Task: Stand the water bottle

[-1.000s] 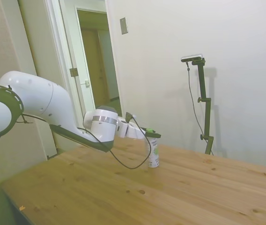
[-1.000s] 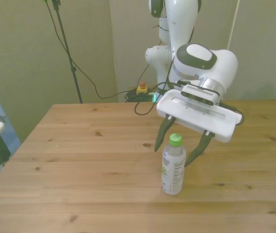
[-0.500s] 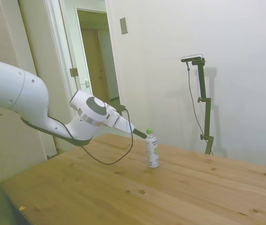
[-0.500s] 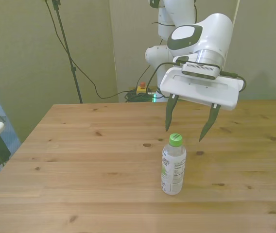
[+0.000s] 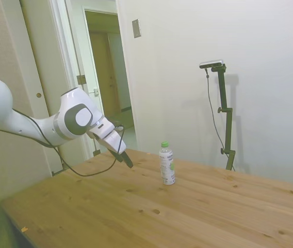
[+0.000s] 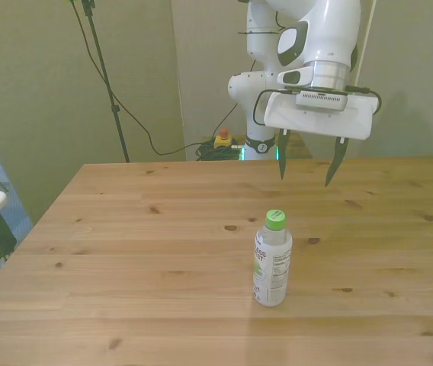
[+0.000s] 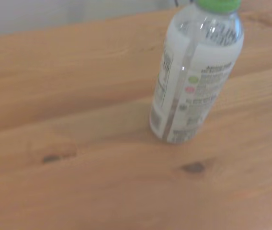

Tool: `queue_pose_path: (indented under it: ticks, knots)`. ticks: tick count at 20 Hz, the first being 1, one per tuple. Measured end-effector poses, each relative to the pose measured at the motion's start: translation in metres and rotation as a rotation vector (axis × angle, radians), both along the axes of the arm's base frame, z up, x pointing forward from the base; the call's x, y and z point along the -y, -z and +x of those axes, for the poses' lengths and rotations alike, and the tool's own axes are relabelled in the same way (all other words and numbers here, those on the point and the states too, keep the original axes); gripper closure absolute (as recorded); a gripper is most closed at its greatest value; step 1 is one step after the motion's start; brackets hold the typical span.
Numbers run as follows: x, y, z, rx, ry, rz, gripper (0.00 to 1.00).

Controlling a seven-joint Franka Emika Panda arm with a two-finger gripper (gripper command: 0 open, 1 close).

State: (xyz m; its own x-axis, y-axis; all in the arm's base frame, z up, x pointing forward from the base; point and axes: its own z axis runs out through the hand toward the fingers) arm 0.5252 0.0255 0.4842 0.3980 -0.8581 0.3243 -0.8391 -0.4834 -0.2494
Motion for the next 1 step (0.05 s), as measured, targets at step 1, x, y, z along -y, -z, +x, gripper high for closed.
queue_pose_path:
  ticks: [1]
  knots:
    - [0.0064, -0.0055, -0.0062, -0.041, -0.018, 0.015, 0.0]
